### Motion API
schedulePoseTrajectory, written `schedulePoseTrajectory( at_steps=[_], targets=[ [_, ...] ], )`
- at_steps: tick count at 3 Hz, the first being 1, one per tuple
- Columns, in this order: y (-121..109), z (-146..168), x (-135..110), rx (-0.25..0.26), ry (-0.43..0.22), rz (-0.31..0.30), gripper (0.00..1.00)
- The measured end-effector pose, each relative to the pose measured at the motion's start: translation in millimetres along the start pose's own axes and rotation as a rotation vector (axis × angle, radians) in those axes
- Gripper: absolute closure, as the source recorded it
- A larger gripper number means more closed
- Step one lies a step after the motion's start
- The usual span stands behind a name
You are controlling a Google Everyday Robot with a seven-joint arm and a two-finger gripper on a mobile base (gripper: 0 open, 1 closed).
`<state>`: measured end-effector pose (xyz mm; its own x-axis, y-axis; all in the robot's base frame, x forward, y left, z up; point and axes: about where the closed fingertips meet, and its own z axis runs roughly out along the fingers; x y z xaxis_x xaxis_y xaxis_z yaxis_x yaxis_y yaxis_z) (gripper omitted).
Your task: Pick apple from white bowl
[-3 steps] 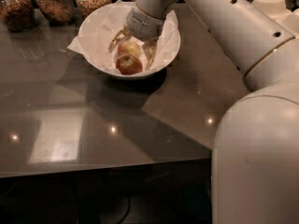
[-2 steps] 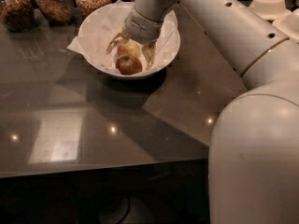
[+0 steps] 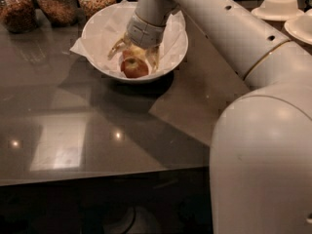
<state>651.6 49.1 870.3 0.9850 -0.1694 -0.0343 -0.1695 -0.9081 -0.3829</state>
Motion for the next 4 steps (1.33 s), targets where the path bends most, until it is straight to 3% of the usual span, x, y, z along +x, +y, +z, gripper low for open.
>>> schedulePoseTrajectory(
  at_steps=[3,4],
  targets=[
    [-7.8,8.5,-4.8,-0.084,0.005,-0.092,0.32],
    [-7.6,7.7,-7.3,-0.106,0.014,-0.110,0.51]
  ],
)
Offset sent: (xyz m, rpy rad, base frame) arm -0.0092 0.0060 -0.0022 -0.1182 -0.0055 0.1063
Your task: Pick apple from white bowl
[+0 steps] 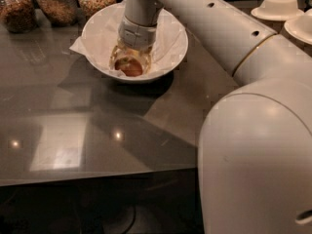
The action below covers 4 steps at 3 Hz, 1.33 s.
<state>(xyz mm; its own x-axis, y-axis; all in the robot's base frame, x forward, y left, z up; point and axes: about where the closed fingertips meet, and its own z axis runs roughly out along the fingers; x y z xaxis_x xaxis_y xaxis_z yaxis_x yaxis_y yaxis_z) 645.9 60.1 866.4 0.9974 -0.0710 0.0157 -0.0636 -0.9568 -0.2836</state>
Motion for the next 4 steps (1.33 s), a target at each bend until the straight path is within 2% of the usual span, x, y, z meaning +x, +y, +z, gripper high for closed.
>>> schedulePoseTrajectory(
  at_steps=[2,3,4],
  targets=[
    [2.6,-2.9,-3.0,-0.027,0.019,-0.012,0.97],
    [3.2,-5.0,-3.7,-0.030,0.027,-0.013,1.00],
    [0.4,-18.0,-1.6,-0.012,0.062,-0.014,1.00]
  ],
)
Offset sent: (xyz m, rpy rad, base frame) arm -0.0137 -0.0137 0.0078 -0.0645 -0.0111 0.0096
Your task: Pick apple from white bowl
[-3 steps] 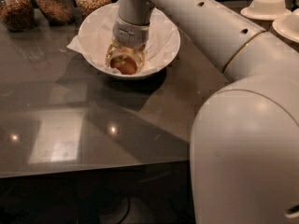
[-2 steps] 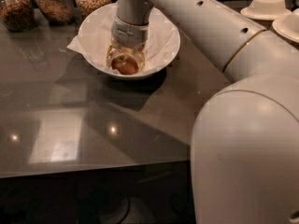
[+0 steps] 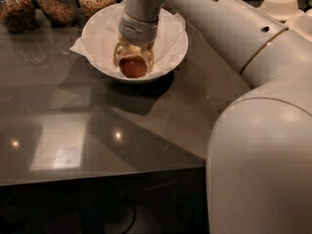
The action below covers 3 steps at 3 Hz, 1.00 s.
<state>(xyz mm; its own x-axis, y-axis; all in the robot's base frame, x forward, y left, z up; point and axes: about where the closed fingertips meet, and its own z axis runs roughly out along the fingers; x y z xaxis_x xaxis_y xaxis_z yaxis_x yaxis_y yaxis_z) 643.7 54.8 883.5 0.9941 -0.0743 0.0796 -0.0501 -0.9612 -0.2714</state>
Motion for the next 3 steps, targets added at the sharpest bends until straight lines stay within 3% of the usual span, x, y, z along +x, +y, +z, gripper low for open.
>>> schedulePoseTrajectory(
  at_steps=[3],
  targets=[
    [-5.6,-44.8,13.3,0.055,0.106,0.009,1.00]
  ],
)
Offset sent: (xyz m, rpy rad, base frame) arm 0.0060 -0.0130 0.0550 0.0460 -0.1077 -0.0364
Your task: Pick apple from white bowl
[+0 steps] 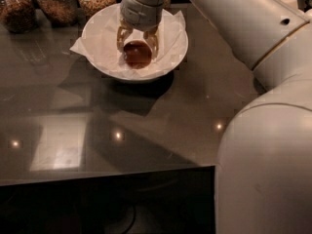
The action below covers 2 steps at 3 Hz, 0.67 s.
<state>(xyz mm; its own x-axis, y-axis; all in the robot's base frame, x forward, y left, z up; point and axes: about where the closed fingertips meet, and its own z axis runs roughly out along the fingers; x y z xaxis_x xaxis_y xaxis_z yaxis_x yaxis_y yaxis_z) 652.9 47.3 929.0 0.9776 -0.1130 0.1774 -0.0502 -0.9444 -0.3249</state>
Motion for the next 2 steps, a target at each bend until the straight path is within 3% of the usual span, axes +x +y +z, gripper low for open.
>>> schedulePoseTrajectory(
  at_steps=[2],
  targets=[
    [-3.1,-27.5,11.3,0.042,0.046,0.028,1.00]
  ],
)
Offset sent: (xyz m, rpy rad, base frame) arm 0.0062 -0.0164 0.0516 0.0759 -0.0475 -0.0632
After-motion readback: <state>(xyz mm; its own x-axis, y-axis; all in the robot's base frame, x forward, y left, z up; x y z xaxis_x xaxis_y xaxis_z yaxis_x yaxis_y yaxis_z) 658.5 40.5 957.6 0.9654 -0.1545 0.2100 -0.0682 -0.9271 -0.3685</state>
